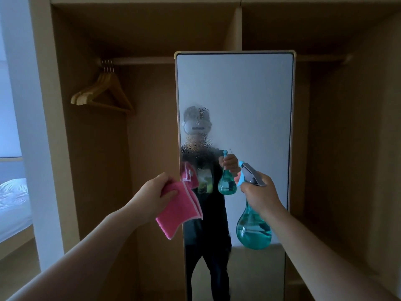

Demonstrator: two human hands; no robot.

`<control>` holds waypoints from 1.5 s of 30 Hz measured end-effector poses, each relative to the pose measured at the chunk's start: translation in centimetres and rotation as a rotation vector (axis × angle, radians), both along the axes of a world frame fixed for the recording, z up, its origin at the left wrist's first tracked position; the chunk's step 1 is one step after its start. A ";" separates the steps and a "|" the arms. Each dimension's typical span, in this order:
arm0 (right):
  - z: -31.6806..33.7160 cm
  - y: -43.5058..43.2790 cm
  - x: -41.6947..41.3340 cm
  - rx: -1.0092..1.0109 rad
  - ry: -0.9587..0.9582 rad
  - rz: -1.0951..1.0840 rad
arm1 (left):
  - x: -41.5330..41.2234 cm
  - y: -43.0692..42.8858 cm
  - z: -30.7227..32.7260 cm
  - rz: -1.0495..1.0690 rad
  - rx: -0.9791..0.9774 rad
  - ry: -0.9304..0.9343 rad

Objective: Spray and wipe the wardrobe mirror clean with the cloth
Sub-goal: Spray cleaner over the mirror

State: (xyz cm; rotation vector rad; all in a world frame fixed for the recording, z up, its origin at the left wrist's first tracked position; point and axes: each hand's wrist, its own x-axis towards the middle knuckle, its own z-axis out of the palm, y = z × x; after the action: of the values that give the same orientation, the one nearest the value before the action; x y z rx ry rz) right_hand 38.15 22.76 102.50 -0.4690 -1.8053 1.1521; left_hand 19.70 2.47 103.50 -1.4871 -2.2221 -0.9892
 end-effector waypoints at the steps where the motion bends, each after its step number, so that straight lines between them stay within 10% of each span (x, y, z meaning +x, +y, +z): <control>1: 0.0 0.2 0.2 -0.010 0.009 -0.009 | 0.1 0.1 0.0 -0.003 -0.002 0.003; 45: -3.5 7.5 7.5 -0.161 -0.015 -0.233 | 4.6 6.1 -1.6 -0.095 -0.069 0.008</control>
State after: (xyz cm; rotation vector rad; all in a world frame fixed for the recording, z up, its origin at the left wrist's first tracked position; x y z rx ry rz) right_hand 45.70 30.25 99.03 -0.7622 -1.6277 1.1365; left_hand 24.29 8.54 101.92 -1.6377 -2.2193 -0.9416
